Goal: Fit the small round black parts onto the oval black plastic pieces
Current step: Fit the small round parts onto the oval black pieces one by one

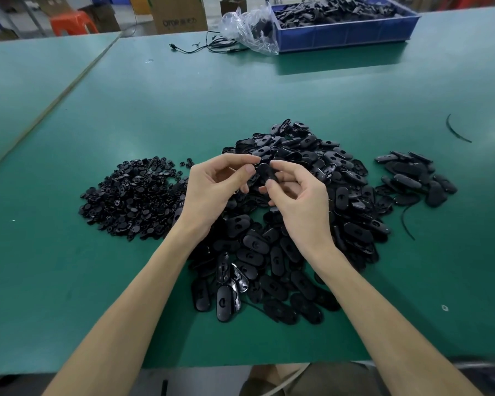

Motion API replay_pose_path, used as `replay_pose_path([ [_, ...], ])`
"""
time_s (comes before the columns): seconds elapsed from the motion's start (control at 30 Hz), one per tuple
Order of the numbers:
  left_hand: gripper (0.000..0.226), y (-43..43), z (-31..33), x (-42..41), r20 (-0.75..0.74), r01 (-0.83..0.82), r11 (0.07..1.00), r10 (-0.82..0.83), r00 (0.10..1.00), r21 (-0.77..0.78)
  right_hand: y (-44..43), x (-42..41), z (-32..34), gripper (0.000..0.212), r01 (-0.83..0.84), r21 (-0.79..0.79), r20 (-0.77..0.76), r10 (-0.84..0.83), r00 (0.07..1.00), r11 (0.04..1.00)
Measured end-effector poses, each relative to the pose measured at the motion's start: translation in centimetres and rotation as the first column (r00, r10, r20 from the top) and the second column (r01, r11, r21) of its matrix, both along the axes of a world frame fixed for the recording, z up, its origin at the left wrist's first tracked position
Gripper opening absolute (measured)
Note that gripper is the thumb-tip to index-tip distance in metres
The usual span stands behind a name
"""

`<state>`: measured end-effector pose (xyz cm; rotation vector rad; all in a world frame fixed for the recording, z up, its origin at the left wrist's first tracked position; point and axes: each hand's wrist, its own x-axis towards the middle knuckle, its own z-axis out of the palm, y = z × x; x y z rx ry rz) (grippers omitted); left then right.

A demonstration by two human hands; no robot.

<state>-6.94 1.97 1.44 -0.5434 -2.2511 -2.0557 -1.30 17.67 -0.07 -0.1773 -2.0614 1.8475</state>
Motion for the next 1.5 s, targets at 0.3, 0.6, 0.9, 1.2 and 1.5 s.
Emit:
replay_pose_path([
  [0.3,0.007,0.35,-0.38,-0.11,-0.018,-0.014,0.998,0.013,1.000,-0.054,0.01,0.11,0.07,0.024,0.005,0.014,-0.012,-0.005,1.000,1.000],
  [0.6,0.006,0.31,-0.72,-0.18,0.052,-0.062,0.997,0.065,0.997,-0.048,0.07,0.12,0.05,0.020,-0.031,-0.005,-0.031,0.031,0.999,1.000],
  [0.9,0.007,0.65,-0.73,0.02,0.078,-0.061,0.996,0.066,0.995,-0.058,0.02,0.24,0.30,0.020,-0.060,-0.060,-0.042,0.057,0.997,0.996],
  [1.2,0.005,0.64,-0.72,0.01,0.059,-0.055,0.995,0.060,0.996,-0.088,0.16,0.10,0.22,0.020,-0.093,-0.096,-0.056,0.087,0.995,0.991],
  [1.5,0.007,0.80,-0.39,0.31,0.048,-0.058,0.992,0.064,0.997,-0.116,0.27,0.16,0.10,0.020,-0.117,-0.104,-0.059,0.111,0.992,0.988],
])
